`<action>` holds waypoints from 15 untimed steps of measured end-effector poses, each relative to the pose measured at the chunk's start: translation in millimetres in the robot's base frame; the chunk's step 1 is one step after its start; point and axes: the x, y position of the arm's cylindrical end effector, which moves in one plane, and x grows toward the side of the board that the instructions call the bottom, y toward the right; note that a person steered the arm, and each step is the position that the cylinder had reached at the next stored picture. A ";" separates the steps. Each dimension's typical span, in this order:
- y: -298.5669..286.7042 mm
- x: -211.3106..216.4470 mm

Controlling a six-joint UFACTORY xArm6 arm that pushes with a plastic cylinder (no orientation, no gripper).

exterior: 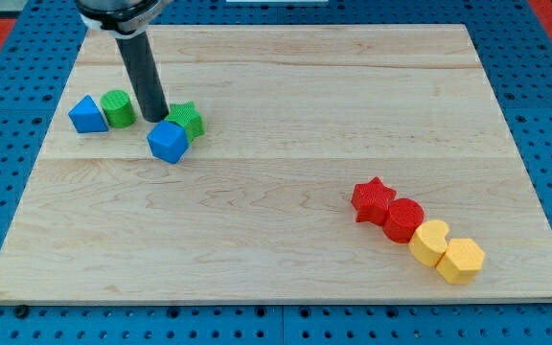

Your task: Move the green star on top side of red star

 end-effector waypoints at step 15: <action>263.8 51.2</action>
